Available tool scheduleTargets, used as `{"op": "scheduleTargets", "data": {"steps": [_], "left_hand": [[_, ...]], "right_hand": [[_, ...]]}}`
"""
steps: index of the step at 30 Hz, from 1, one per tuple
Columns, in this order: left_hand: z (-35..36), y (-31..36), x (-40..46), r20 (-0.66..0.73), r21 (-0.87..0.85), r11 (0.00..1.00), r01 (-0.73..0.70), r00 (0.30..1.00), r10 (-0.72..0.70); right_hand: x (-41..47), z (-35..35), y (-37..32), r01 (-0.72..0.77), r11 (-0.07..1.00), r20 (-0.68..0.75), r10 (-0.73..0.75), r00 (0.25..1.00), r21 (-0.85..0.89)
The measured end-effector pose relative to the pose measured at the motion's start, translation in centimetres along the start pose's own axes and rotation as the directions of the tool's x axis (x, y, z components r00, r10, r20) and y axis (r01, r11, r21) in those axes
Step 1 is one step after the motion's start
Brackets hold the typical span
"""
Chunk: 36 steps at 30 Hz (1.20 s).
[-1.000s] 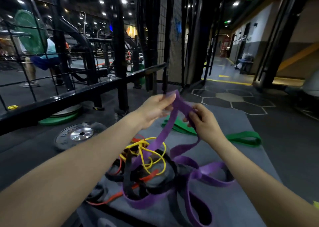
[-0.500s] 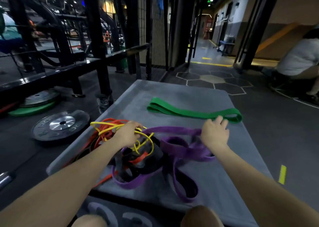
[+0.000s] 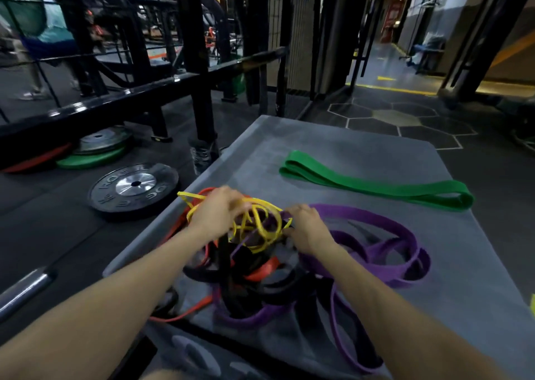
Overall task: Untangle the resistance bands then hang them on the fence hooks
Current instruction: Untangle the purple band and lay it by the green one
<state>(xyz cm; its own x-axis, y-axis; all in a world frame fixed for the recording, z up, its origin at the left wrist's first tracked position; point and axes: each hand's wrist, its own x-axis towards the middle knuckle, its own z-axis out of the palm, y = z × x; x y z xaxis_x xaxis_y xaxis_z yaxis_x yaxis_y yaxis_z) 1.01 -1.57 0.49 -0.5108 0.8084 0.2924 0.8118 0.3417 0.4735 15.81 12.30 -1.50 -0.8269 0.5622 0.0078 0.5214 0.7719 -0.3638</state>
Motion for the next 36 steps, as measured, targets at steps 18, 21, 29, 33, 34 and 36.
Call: {"op": "scheduleTargets", "data": {"steps": [18,21,29,33,34,36], "left_hand": [[-1.1,1.6,-3.1,-0.261,-0.121,0.986,0.114,0.955,-0.142],[0.3,2.7,-5.0,-0.143,-0.11,0.993,0.046,0.988,-0.061],[0.3,5.3,-8.1,0.21,0.255,0.965,0.059,0.971,-0.115],[-0.8,3.8,-9.3,0.183,0.372,0.926,0.061,0.973,-0.138],[-1.0,3.6,-9.6,0.151,0.366,0.927,0.079,0.978,-0.143],[-1.2,3.4,-10.0,0.053,0.373,0.92,0.121,0.987,-0.151]], "right_hand": [[-1.2,-1.1,0.7,-0.061,0.981,-0.295,0.115,0.949,0.186],[-2.8,-1.7,1.1,-0.038,0.923,-0.419,0.209,0.884,0.382],[-7.4,-3.5,1.9,-0.026,0.871,-0.561,0.338,0.756,0.49],[-8.7,-4.3,3.2,-0.126,0.858,-0.56,0.428,0.71,0.497],[-8.9,-4.5,3.5,-0.148,0.859,-0.563,0.442,0.699,0.491],[-9.3,-4.6,4.1,-0.186,0.861,-0.562,0.458,0.689,0.473]]}}
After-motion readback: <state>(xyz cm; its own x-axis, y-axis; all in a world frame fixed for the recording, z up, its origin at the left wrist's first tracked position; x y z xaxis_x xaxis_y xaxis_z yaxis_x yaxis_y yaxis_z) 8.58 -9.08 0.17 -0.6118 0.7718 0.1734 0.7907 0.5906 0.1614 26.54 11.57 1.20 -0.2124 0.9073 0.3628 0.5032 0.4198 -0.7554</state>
